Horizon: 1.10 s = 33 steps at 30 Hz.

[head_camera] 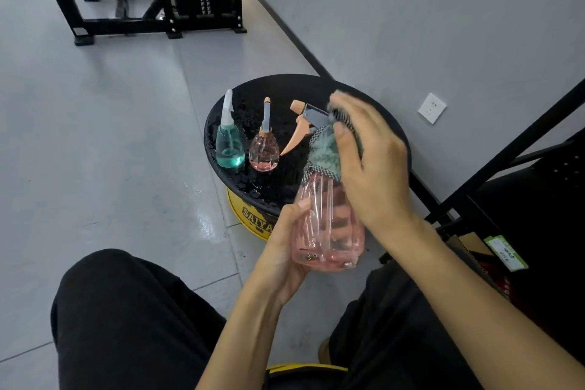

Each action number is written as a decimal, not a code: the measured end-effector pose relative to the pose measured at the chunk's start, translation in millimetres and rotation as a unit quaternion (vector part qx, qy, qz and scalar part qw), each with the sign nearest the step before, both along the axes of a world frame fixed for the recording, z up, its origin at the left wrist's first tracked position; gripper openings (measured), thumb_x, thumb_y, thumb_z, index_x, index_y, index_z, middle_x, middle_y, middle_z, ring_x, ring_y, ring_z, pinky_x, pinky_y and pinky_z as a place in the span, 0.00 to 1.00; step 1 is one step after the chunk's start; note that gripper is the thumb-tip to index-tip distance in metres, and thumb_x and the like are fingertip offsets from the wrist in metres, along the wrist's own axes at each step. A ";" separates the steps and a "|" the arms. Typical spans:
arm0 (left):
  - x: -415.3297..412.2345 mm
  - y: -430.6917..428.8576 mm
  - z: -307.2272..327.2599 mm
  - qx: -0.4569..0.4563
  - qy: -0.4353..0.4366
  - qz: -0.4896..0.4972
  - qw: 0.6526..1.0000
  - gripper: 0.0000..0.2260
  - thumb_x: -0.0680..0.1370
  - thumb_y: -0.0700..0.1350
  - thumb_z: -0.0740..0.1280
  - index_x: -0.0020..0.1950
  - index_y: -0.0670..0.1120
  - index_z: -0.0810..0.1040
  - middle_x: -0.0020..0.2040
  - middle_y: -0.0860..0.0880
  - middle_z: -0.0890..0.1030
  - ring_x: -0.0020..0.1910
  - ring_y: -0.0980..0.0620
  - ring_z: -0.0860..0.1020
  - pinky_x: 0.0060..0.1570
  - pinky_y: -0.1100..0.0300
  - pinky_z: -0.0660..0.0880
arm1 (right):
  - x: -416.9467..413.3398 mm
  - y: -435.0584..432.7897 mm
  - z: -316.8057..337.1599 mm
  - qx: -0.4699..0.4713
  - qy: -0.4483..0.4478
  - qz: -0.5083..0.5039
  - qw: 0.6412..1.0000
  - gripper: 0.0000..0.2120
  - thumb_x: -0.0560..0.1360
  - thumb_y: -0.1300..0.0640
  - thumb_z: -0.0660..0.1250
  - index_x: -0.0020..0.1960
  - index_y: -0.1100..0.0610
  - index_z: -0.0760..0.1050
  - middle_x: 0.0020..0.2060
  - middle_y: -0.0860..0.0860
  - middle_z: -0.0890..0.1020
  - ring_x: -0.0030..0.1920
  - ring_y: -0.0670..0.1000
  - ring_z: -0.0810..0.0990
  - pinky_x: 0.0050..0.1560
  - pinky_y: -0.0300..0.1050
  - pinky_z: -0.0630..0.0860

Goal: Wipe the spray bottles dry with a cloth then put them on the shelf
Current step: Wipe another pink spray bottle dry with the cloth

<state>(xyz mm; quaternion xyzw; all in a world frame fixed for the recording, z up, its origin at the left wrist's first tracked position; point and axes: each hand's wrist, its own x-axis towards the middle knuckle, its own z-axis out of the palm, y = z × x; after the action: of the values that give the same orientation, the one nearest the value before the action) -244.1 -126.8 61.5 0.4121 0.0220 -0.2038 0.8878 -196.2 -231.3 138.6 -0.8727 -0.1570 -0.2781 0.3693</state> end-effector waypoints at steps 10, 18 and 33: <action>-2.8 6.2 1.6 0.038 -0.047 -0.024 0.998 0.25 0.56 0.61 0.77 0.48 0.51 0.86 0.47 0.44 0.85 0.37 0.45 0.84 0.33 0.56 0.79 | 29.0 7.0 11.2 -0.266 0.146 0.069 0.950 0.28 0.82 0.45 0.52 0.78 0.53 0.51 0.78 0.47 0.49 0.78 0.48 0.43 0.75 0.55 0.42; -2.4 9.1 3.2 0.040 -0.030 -0.016 0.999 0.23 0.60 0.57 0.70 0.52 0.51 0.84 0.49 0.44 0.85 0.40 0.45 0.84 0.29 0.58 0.78 | 19.5 2.3 9.9 -0.231 0.210 0.082 0.946 0.26 0.83 0.53 0.50 0.79 0.55 0.46 0.78 0.48 0.46 0.77 0.45 0.42 0.69 0.35 0.42; -5.0 4.2 6.1 0.012 -0.052 -0.021 0.998 0.18 0.59 0.56 0.74 0.47 0.54 0.86 0.45 0.46 0.85 0.37 0.47 0.84 0.26 0.59 0.79 | 31.6 -1.1 18.0 -0.284 0.200 0.125 0.929 0.25 0.83 0.53 0.50 0.78 0.54 0.47 0.78 0.47 0.46 0.77 0.45 0.42 0.71 0.35 0.39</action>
<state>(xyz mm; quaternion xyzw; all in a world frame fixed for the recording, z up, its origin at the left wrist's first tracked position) -249.0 -122.6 67.6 0.4328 -0.0305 -0.2001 0.8785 -164.6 -232.4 156.6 -0.9519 -0.2599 0.0069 0.1620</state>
